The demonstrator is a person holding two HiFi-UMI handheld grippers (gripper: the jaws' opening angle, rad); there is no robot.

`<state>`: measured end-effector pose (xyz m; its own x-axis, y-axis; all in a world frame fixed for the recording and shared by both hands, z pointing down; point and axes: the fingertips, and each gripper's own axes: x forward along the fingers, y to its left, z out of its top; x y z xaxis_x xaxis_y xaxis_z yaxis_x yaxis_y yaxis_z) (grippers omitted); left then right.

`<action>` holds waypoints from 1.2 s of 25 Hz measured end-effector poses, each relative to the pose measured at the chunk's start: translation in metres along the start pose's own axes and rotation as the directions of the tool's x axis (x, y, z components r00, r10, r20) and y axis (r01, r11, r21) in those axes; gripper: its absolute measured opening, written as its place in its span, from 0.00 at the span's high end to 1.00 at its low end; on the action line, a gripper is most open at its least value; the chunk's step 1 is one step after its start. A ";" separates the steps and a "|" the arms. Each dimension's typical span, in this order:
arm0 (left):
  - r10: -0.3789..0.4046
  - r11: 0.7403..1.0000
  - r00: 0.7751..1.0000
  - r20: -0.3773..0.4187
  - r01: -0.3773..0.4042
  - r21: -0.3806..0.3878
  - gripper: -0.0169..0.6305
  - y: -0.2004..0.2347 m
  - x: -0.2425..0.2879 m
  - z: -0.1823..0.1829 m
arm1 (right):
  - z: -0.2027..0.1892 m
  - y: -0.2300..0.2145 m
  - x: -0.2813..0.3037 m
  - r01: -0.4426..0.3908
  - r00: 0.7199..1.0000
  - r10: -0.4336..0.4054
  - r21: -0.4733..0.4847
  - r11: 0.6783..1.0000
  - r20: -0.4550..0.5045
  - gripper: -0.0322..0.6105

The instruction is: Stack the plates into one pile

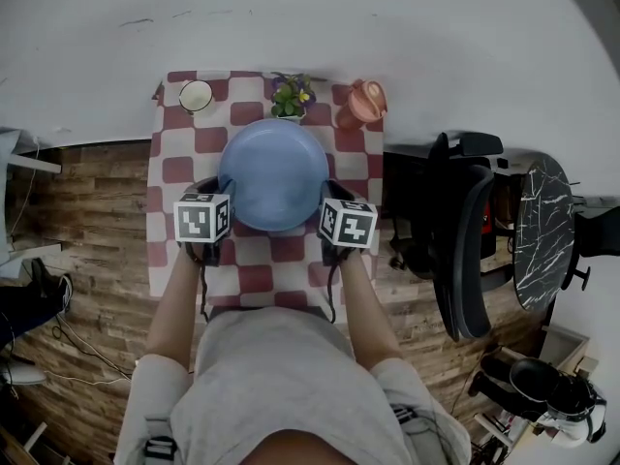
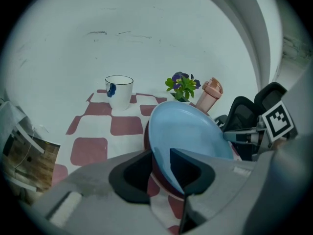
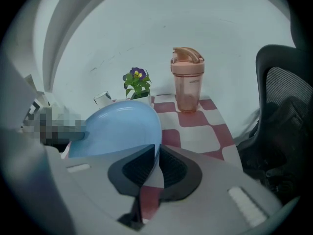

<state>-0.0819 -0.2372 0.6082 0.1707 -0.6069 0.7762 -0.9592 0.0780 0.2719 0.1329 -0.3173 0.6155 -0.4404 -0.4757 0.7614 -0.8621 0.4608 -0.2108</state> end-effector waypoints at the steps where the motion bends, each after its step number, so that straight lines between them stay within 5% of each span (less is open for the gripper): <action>1: -0.011 1.000 1.000 0.000 0.011 -0.008 0.77 -0.001 0.001 -0.001 | -0.001 0.000 0.001 0.003 1.000 -0.003 0.003 1.000 -0.001 0.90; 6: -0.043 0.999 0.999 0.015 0.043 0.007 0.60 -0.009 0.001 -0.002 | -0.002 0.003 0.006 0.026 1.000 -0.026 -0.036 0.999 -0.003 0.89; 11: 0.052 0.995 0.989 0.137 -0.062 0.073 0.50 0.000 -0.009 0.007 | -0.001 0.003 0.001 0.032 0.999 -0.030 -0.070 0.997 0.034 0.88; 18: 0.092 0.995 0.938 0.335 -0.099 0.004 0.96 -0.002 -0.062 0.028 | 0.019 0.017 -0.031 -0.037 0.983 0.049 -0.070 0.997 0.179 0.95; 30: 0.049 0.992 0.826 0.562 -0.104 0.067 0.96 -0.050 -0.157 0.047 | 0.067 0.062 -0.135 -0.141 0.882 0.198 -0.162 0.977 0.428 0.95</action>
<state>-0.0708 -0.1827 0.4460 -0.0324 -0.9418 0.3345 -0.9847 0.0874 0.1505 0.1224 -0.2748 0.4592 -0.6665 -0.6488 0.3672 -0.7394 0.6382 -0.2144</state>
